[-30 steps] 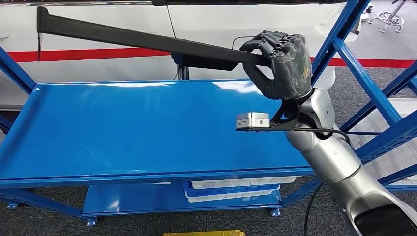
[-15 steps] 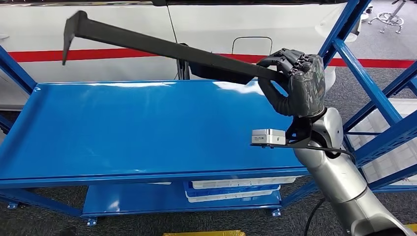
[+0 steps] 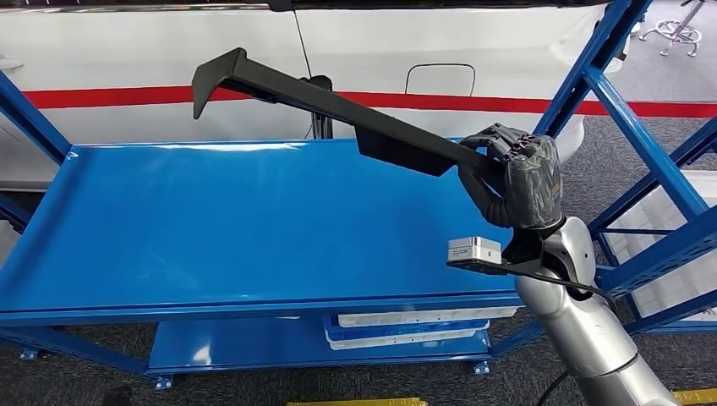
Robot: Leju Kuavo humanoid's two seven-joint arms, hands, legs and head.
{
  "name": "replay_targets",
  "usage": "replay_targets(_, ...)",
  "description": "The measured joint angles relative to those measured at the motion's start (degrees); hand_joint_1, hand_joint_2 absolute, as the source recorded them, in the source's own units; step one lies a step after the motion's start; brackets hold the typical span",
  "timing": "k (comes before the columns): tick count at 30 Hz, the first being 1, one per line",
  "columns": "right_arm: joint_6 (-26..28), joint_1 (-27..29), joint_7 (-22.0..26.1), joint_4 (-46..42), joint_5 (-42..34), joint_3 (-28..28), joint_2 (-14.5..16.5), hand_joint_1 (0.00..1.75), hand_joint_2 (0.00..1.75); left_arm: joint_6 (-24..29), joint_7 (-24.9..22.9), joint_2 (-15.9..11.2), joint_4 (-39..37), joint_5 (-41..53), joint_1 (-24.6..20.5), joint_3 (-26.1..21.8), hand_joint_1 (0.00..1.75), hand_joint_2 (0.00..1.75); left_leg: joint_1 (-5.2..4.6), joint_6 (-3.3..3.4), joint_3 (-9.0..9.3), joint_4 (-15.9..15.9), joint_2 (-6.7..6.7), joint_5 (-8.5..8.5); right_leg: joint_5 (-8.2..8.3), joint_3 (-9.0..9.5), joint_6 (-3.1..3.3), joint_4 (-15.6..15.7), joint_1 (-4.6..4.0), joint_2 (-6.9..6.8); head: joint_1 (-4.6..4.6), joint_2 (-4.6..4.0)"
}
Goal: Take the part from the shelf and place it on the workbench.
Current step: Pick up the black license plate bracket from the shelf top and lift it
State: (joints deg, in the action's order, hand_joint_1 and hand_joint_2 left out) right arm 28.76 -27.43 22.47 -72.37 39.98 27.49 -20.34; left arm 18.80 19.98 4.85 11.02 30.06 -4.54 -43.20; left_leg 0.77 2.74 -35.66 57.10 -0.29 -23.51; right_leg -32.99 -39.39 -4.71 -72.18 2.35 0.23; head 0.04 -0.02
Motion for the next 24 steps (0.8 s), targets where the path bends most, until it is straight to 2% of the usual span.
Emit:
replay_targets(2,0.0,-0.1,0.0,0.0,0.2,-0.2,0.1,1.75,1.75,0.0,0.0,0.1,0.0,0.1,0.0,0.1,0.0,1.75,0.01,-0.22,0.0,0.1,-0.1,0.06,2.9,3.99,-0.59,7.8,0.07,-0.12,0.03,0.0)
replay_targets(3,0.0,-0.1,0.0,0.0,0.2,-0.3,0.1,1.75,1.75,0.0,0.0,0.1,0.0,0.1,-0.1,0.1,0.0,1.75,-0.03,-0.49,-0.07,0.1,-0.18,0.14,4.21,6.04,-0.49,11.3,-0.11,-0.09,0.01,0.0)
replay_targets(4,-0.1,-0.2,0.0,0.0,0.2,-0.5,0.2,1.75,1.75,0.0,0.1,0.1,0.0,0.2,-0.1,0.1,0.0,1.75,-0.1,-0.84,-0.11,0.2,-0.25,0.24,5.07,7.35,-0.18,13.7,-0.37,-0.02,0.02,0.0)
replay_targets(5,-0.1,-0.2,0.0,0.0,0.2,-0.7,0.2,1.75,1.75,0.0,0.1,0.1,0.0,0.2,-0.1,0.2,0.0,1.75,-0.21,-1.2,-0.19,0.3,-0.35,0.36,5.44,7.87,0.33,14.7,-0.66,0.08,-0.04,0.01)
replay_targets(6,-0.1,-0.2,0.0,0.0,0.2,-0.8,0.2,1.75,1.75,0.0,0.1,0.1,0.0,0.3,-0.2,0.3,0.0,1.75,-0.28,-1.54,-0.27,0.3,-0.44,0.51,5.72,7.75,0.79,14.4,-0.99,0.24,-0.08,0.0)
replay_targets(8,-0.1,-0.2,0.0,0.1,0.3,-1.0,0.4,1.75,1.75,0.1,0.0,0.1,0.0,0.4,-0.2,0.4,0.0,1.75,-0.09,-2.17,-0.71,0.9,-0.46,0.06,6.1,7.2,1.99,14.5,-0.5,0.24,-0.22,0.0)
replay_targets(9,-0.1,-0.2,0.0,0.1,0.5,-1.1,0.4,1.75,1.75,0.1,-0.1,0.1,0.0,0.4,-0.2,0.5,0.0,1.75,0.08,-2.44,-1.28,2.0,-0.33,-1.2,6.41,6.92,2.76,14.5,-0.27,0.19,-0.28,-0.01)
replay_targets(10,-0.1,-0.2,0.0,0.1,0.6,-1.1,0.5,1.75,1.75,0.1,-0.1,0.1,0.0,0.4,-0.3,0.5,0.0,1.75,0.24,-2.7,-2.2,4.3,-0.2,-3.21,6.78,6.6,3.57,14.6,-0.08,0.11,-0.34,-0.01)
replay_targets(11,-0.2,-0.1,0.0,0.1,0.7,-1.1,0.6,1.75,1.75,0.1,-0.1,0.1,0.0,0.4,-0.3,0.5,0.0,1.75,0.32,-2.92,-3.49,7.8,-0.08,-5.83,7.09,6.21,4.2,14.6,-0.26,0.04,-0.37,-0.01)
replay_targets(12,-0.2,-0.1,0.1,0.2,0.9,-1.1,0.7,1.75,1.75,0.1,-0.2,0.1,0.0,0.4,-0.3,0.5,0.0,1.75,0.37,-3.14,-4.85,11.9,0.0,-8.28,7.39,5.79,4.66,14.5,-0.43,-0.03,-0.4,-0.01)
replay_targets(13,-0.2,-0.1,0.1,0.2,0.9,-1.1,0.8,1.75,1.75,0.1,-0.2,0.1,0.0,0.5,-0.3,0.5,0.0,1.75,0.42,-3.33,-5.85,15.3,0.01,-9.97,7.7,5.36,4.87,14.5,-0.58,-0.09,-0.39,-0.01)
replay_targets(14,-0.2,-0.1,0.1,0.3,1.0,-1.1,0.9,1.75,1.75,0.1,-0.2,0.1,0.0,0.5,-0.3,0.5,0.0,1.75,0.45,-3.44,-6.09,17.3,0.03,-10.67,8.02,4.93,4.96,14.5,-0.71,-0.12,-0.4,-0.01)
replay_targets(15,-0.3,0.0,0.1,0.4,1.0,-1.1,0.9,1.75,1.75,0.1,-0.2,0.1,0.0,0.5,-0.3,0.5,0.0,1.75,0.47,-3.44,-5.19,17.1,0.05,-10.23,8.32,4.56,4.89,14.5,-0.77,-0.12,-0.4,-0.01)
replay_targets(16,-0.3,0.0,0.1,0.4,1.0,-1.1,1.0,1.75,1.75,0.1,-0.2,0.1,0.0,0.5,-0.4,0.5,0.0,1.75,0.48,-3.34,-2.98,14.4,0.07,-8.94,8.61,4.24,4.75,14.4,-0.8,-0.11,-0.42,-0.01)
replay_targets(18,-0.3,0.0,0.1,0.5,1.0,-1.3,1.0,1.75,1.75,0.1,-0.2,0.1,0.0,0.5,-0.6,0.5,0.0,1.75,0.43,-2.98,2.78,6.2,0.09,-6.59,9.09,3.8,4.29,14.4,-0.94,-0.11,-0.43,-0.01)
replay_targets(19,-0.3,0.0,0.1,0.5,1.0,-1.4,1.1,1.75,1.75,0.1,-0.2,0.1,0.0,0.5,-0.7,0.6,0.0,1.75,0.32,-2.69,4.88,3.0,0.05,-5.9,9.37,3.69,3.97,14.4,-1.05,-0.16,-0.35,-0.01)
replay_targets(21,-0.3,-0.1,0.2,0.5,1.1,-1.6,1.1,1.75,1.75,0.1,-0.2,0.1,0.0,0.5,-0.8,0.7,0.0,1.75,-0.04,-2.15,6.16,0.5,-0.03,-5.69,10.04,3.54,3.17,14.5,-1.24,-0.27,-0.25,0.0)
replay_targets(23,-0.3,-0.1,0.2,0.6,1.1,-1.7,1.1,1.75,1.75,0.2,-0.2,0.1,0.0,0.6,-0.8,0.7,0.0,1.75,-0.13,-1.31,5.59,0.2,0.12,-4.77,10.49,3.3,2.33,14.6,-1.33,-0.31,-0.22,0.0)
replay_targets(24,-0.3,-0.1,0.2,0.6,1.1,-1.7,1.1,1.75,1.75,0.2,-0.2,0.2,0.0,0.6,-0.9,0.8,0.0,1.75,-0.08,-0.71,5.21,0.0,0.26,-4.15,9.74,2.73,2.27,13.9,-1.4,-0.3,-0.1,-0.01)
